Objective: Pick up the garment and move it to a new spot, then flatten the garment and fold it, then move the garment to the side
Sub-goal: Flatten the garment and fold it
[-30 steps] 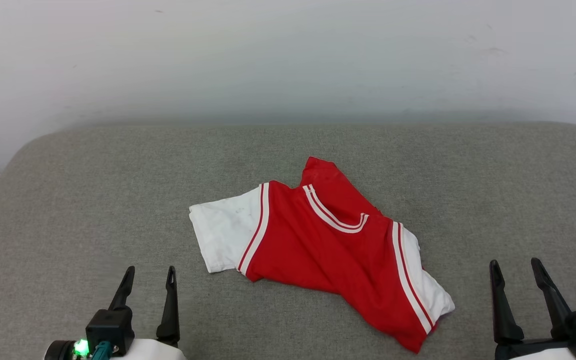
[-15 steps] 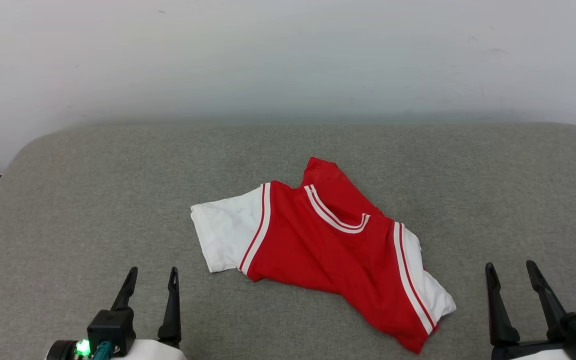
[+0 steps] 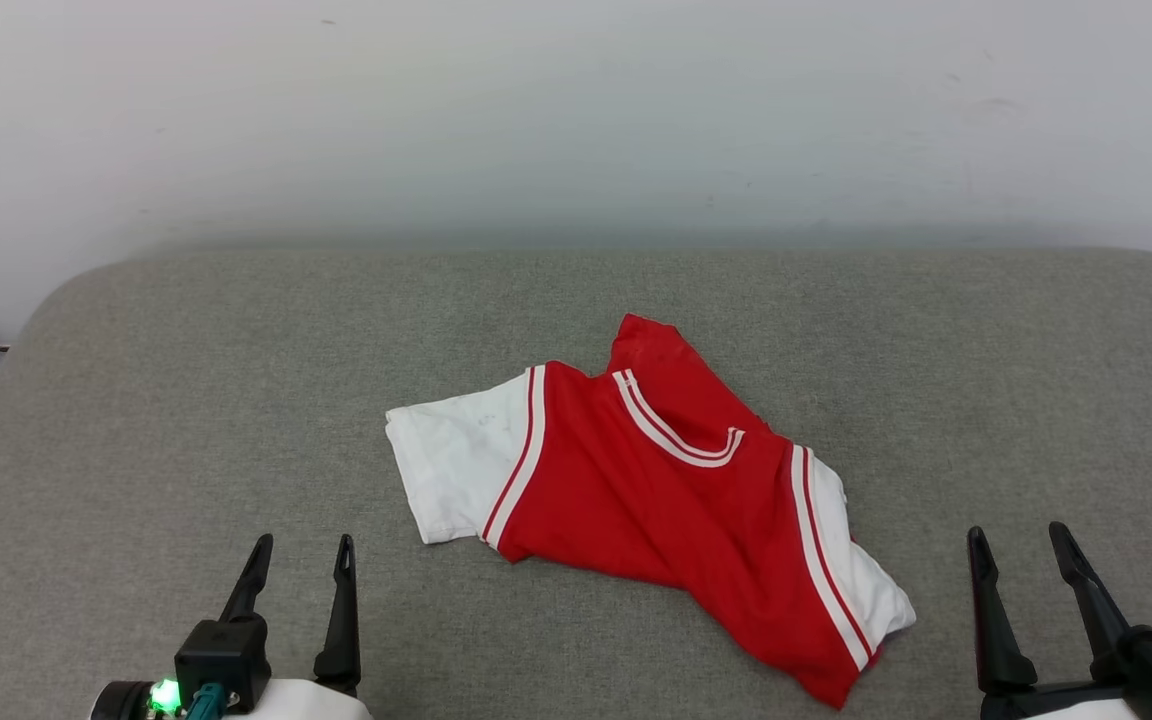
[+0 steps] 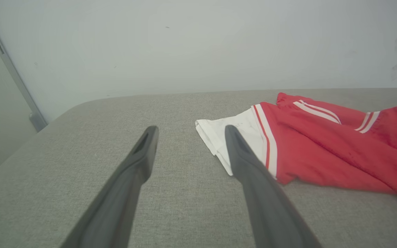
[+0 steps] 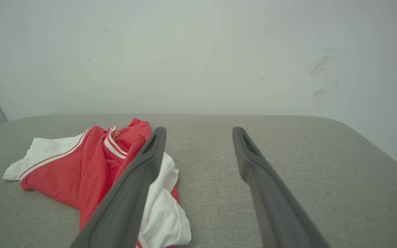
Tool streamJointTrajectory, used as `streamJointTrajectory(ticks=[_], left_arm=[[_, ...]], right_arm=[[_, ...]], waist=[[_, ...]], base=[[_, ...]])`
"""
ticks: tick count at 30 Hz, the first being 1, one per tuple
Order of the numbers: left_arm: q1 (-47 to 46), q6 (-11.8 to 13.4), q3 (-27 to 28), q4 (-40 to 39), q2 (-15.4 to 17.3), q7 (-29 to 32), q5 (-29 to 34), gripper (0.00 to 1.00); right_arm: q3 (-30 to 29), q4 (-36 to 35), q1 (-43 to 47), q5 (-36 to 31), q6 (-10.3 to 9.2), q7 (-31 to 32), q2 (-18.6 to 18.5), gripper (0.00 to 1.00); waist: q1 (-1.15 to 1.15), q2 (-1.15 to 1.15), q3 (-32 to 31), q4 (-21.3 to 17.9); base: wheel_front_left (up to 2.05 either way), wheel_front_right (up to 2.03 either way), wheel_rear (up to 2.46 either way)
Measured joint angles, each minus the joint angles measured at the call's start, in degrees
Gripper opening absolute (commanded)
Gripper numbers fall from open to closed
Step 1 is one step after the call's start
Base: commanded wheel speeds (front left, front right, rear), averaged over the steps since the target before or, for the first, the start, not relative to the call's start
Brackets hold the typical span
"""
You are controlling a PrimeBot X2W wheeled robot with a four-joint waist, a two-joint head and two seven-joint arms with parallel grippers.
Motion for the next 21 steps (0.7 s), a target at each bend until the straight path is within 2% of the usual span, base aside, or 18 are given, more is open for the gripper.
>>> streamJointTrajectory(ticks=[11, 16, 21], left_arm=[[-1.1, -1.4, 1.2, 0.6, 0.2, 0.0, 1.1, 1.00], [-7.4, -3.0, 1.7, 1.4, 2.2, 0.0, 1.0, 1.00], [-18.0, -5.0, 1.6, 4.1, 6.2, 0.0, 0.7, 1.00]], right_arm=[[0.2, 0.0, 0.0, 0.2, 0.00, 0.0, 0.0, 1.00], [0.4, -0.1, -0.3, 0.2, 0.00, 0.0, 0.0, 1.00], [0.7, -0.8, -2.3, -0.1, 0.00, 0.0, 0.0, 1.00]], waist=[[0.00, 0.00, 0.0, 0.0], [0.00, 0.00, 0.7, -0.2], [0.00, 0.00, 3.0, -0.8]], base=[[0.00, 0.00, 0.00], [0.00, 0.00, 0.00], [0.00, 0.00, 0.00]])
